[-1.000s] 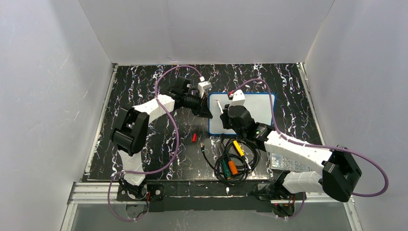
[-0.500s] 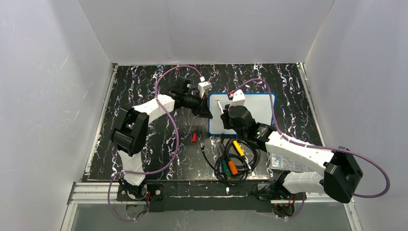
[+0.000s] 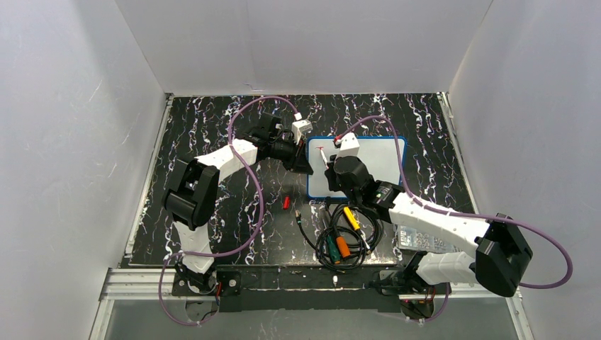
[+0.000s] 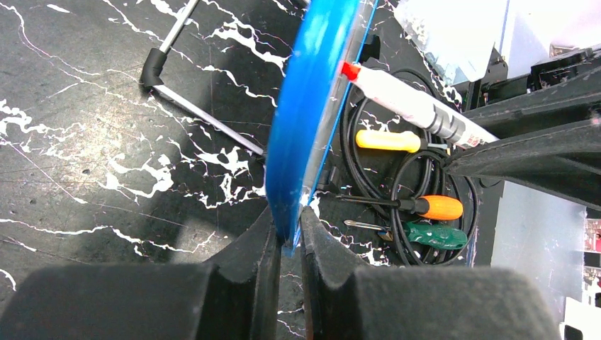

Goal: Write a sentence on the whiteboard

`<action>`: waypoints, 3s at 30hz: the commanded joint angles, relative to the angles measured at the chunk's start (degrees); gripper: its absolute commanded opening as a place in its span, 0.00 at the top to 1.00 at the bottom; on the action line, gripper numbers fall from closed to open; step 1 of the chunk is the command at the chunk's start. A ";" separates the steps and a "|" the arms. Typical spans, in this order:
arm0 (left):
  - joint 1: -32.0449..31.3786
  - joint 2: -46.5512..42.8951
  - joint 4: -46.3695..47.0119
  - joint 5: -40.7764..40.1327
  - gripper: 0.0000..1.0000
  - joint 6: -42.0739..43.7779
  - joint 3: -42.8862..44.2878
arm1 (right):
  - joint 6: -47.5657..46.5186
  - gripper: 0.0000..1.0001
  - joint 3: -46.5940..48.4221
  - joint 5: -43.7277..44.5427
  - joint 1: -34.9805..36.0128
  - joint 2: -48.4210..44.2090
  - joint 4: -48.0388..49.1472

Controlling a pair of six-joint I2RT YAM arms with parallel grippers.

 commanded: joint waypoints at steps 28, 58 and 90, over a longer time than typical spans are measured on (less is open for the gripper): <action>-0.64 -3.00 -3.51 -1.11 1.00 1.11 0.93 | 0.77 0.99 -1.72 1.78 2.05 -5.56 5.06; -0.63 -2.91 -3.87 -1.37 1.00 1.31 1.03 | 3.24 0.99 -2.18 6.89 2.07 -1.62 -0.11; -0.64 -3.18 -4.22 -1.46 1.00 1.65 1.06 | 3.26 0.99 -3.32 8.81 2.07 -2.82 -3.45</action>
